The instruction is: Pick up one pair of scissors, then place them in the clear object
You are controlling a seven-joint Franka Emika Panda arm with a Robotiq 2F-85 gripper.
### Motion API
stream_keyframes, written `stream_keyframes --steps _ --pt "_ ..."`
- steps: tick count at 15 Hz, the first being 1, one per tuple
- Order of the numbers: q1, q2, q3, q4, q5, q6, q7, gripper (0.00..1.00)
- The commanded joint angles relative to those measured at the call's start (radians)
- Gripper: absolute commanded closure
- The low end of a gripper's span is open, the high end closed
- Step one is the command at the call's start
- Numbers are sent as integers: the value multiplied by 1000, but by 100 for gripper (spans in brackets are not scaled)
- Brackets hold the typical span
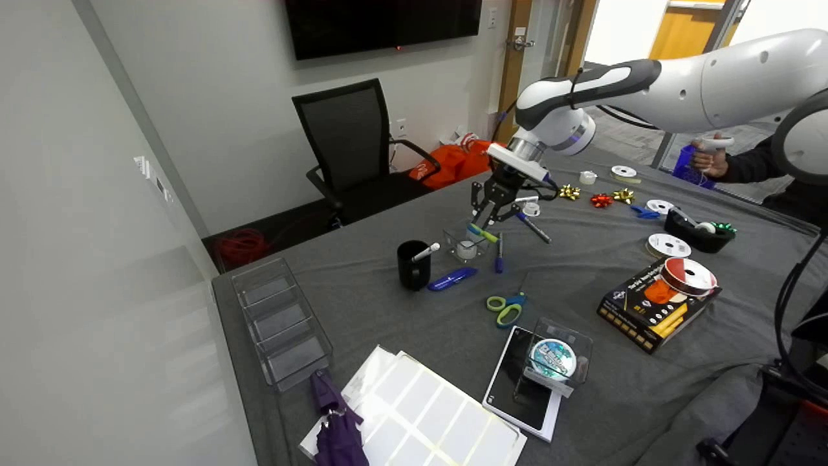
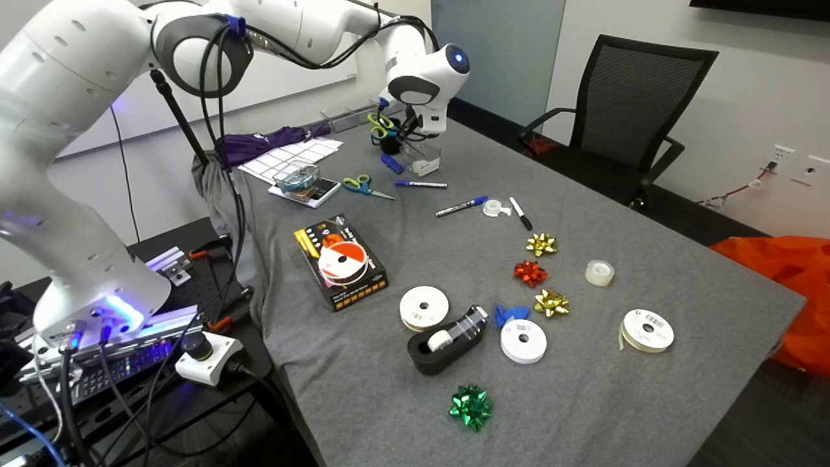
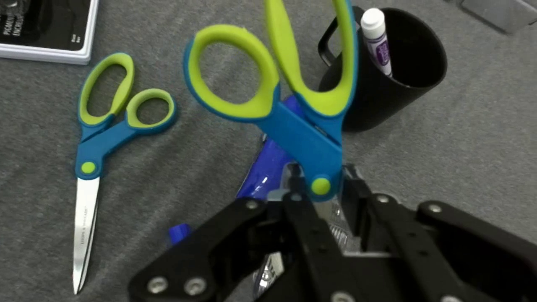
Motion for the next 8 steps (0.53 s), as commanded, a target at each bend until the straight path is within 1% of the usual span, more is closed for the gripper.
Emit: stream_keyframes --steps 1,5,8 --pt "-20 74 27 102 41 -23 -13 94" --pt "-12 130 18 154 40 14 9 94" --pt "-4 159 12 167 40 98 30 94"
